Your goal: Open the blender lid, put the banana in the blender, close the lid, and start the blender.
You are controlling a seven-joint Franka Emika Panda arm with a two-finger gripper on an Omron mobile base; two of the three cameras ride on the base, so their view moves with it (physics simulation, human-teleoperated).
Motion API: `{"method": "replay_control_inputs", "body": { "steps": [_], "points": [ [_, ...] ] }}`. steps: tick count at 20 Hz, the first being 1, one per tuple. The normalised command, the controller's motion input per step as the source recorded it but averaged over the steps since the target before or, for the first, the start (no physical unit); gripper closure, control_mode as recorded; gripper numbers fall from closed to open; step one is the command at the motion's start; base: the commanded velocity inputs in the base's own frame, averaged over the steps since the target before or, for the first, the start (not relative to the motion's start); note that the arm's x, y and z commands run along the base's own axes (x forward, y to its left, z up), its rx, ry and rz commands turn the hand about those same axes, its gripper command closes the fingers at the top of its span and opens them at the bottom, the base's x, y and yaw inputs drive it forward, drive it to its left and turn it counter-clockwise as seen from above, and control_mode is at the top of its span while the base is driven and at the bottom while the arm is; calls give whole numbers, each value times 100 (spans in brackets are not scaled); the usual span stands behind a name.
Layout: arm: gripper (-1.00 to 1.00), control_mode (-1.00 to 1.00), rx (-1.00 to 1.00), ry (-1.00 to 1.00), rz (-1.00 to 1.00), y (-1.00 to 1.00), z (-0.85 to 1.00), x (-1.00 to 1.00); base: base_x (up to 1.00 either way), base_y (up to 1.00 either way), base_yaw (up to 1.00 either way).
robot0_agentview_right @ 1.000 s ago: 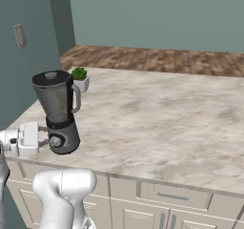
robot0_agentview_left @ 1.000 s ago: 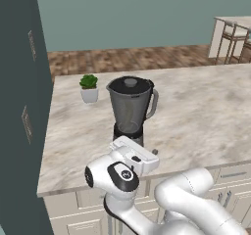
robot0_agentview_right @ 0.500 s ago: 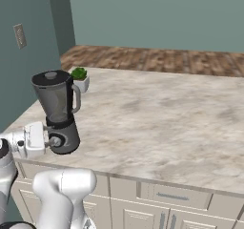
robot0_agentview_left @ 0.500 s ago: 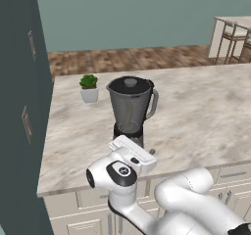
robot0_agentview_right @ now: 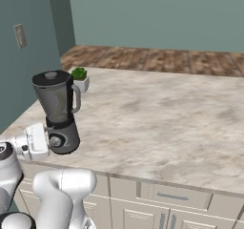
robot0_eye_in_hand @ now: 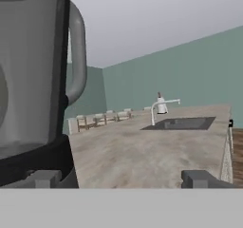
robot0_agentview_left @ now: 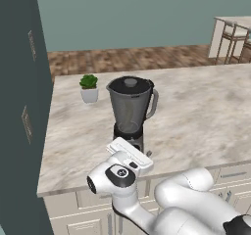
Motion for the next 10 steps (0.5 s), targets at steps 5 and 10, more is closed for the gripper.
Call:
{"method": "replay_control_inputs", "body": {
  "steps": [5,10],
  "points": [
    [-100,-100,0,-7,7,2,-8,20,0,0,0],
    [-100,-100,0,-5,8,0,-8,20,0,0,0]
  ]
}}
